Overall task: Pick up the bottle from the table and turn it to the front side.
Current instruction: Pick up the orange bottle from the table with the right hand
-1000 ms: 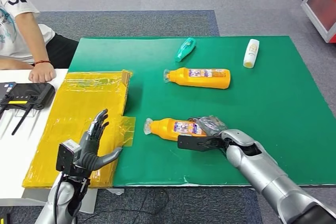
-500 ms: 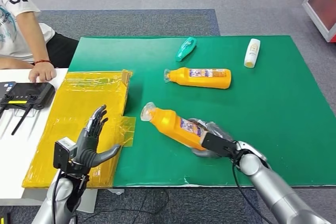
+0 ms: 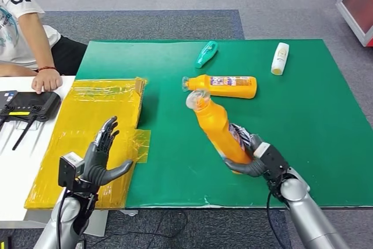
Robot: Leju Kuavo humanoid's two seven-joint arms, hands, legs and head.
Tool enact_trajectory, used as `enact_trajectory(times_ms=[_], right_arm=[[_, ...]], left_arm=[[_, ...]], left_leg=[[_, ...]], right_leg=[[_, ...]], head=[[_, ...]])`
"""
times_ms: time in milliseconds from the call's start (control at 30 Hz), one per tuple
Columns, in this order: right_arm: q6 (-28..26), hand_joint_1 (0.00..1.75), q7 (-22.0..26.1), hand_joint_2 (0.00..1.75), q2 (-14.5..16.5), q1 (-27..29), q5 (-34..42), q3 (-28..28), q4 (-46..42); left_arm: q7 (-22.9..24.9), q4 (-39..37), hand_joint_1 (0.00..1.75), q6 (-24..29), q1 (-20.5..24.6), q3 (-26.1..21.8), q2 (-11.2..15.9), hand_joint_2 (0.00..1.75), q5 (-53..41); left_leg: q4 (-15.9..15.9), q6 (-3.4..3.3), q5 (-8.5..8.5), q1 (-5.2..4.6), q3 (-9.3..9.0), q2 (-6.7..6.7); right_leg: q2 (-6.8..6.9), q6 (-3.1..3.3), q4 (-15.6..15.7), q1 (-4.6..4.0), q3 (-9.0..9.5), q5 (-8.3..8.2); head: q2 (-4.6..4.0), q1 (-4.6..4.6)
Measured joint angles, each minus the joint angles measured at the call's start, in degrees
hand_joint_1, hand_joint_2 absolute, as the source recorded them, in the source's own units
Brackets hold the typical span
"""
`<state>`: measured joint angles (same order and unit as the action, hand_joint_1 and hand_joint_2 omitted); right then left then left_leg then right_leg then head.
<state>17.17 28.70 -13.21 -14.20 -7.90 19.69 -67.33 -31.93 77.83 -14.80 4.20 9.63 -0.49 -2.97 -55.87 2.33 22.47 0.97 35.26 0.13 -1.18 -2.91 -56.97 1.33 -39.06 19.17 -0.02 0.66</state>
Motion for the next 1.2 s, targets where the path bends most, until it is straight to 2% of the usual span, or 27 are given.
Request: enact_trajectory(times_ms=[167, 367, 467, 667, 900, 1200], right_arm=[[4.5, 1.75, 2.2, 1.75, 4.3, 1.8, 5.7, -3.8, -1.3], [7.2, 1.75, 2.8, 1.75, 10.1, 2.3, 8.2, -3.9, -1.4], [4.6, 1.75, 2.9, 1.75, 12.2, 2.1, 6.2, -3.0, -0.9], [-0.3, 1.75, 2.6, 1.75, 14.5, 1.4, 2.4, -0.5, 0.6], [-3.3, 1.75, 2.6, 1.75, 15.4, 0.3, 0.9, 1.2, 1.8], [-11.3, 1.75, 3.1, 1.75, 16.2, -0.7, -3.7, 2.1, 2.8]], left_arm=[[0.0, 0.0, 0.00, -0.1, 0.2, 0.4, 0.0, 1.75, 0.5], [0.5, -0.4, 0.00, -4.5, 2.5, 2.1, 0.0, 1.75, 4.1], [1.4, -0.9, 0.00, -5.5, 4.5, 3.0, -0.1, 1.75, 5.5], [3.6, -1.2, 0.00, -4.9, 7.8, 4.8, -0.5, 1.75, 6.4], [7.2, -1.3, 0.00, -4.9, 11.0, 6.6, -0.6, 1.75, 8.4], [12.5, -2.0, 0.00, -7.1, 14.1, 9.2, -0.4, 1.75, 14.3]], left_leg=[[0.0, 0.00, 0.00, 0.00, 0.01, 0.01], [0.0, 0.02, -0.02, 0.00, 0.03, 0.01], [0.0, 0.02, -0.05, 0.00, 0.03, 0.00], [0.0, 0.02, -0.06, 0.00, 0.04, 0.00], [0.0, 0.02, -0.06, 0.00, 0.07, 0.00], [0.0, 0.02, -0.06, 0.00, 0.09, 0.00]], right_leg=[[-0.01, 0.00, 0.0, 0.00, -0.03, 0.00], [0.00, 0.01, 0.0, -0.01, -0.05, 0.00], [0.00, 0.02, 0.0, -0.01, -0.04, -0.01], [0.00, 0.02, 0.0, 0.00, -0.05, -0.02], [0.00, 0.01, 0.0, 0.00, -0.08, -0.02], [0.00, 0.02, 0.0, 0.00, -0.10, -0.02]], head=[[0.00, 0.01], [0.00, -0.01], [0.00, -0.01], [0.00, -0.01], [0.00, -0.01], [0.00, -0.01]])
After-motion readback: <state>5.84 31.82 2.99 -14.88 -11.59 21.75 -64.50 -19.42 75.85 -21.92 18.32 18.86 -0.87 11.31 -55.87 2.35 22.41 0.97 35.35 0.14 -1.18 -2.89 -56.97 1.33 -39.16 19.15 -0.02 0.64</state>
